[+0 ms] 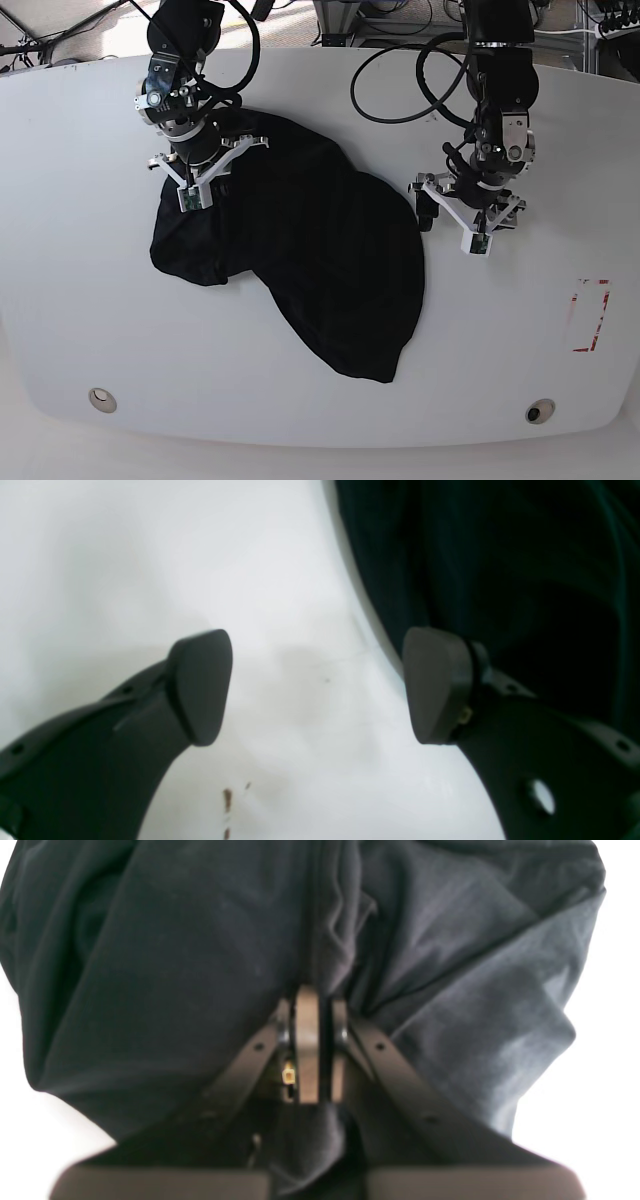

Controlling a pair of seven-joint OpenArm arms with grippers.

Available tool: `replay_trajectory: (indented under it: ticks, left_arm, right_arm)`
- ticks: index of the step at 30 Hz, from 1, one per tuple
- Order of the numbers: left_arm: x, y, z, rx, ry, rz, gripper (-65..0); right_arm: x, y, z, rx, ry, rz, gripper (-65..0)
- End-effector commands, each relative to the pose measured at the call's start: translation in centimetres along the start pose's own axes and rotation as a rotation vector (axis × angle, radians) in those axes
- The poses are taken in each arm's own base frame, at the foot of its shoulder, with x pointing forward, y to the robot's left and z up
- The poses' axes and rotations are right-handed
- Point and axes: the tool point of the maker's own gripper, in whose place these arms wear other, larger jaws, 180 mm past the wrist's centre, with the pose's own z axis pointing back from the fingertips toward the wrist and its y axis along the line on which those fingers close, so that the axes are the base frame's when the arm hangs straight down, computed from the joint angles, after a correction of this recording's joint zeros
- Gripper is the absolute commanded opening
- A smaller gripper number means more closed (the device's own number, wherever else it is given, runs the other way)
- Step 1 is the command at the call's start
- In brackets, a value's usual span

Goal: Fold the T-shirt properly
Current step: 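Move the left gripper onto the shirt's other side and grasp it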

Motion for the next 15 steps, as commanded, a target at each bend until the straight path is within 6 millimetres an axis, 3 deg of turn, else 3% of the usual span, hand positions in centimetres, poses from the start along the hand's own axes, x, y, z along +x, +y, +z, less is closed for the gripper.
replay_trajectory:
  ticks: [1, 15]
  left_arm:
    - [1.0, -1.0, -0.8, -0.033, -0.021, -0.002, -14.9]
    - [1.3, -5.3, -6.3, -0.158, 0.067, 0.061, -15.0]
  right_arm:
    - [1.7, 0.0, 0.5, 0.000, -0.061, 0.011, -65.0]
    - [2.5, -0.2, 0.9, -0.011, -0.082, 0.018, -65.0]
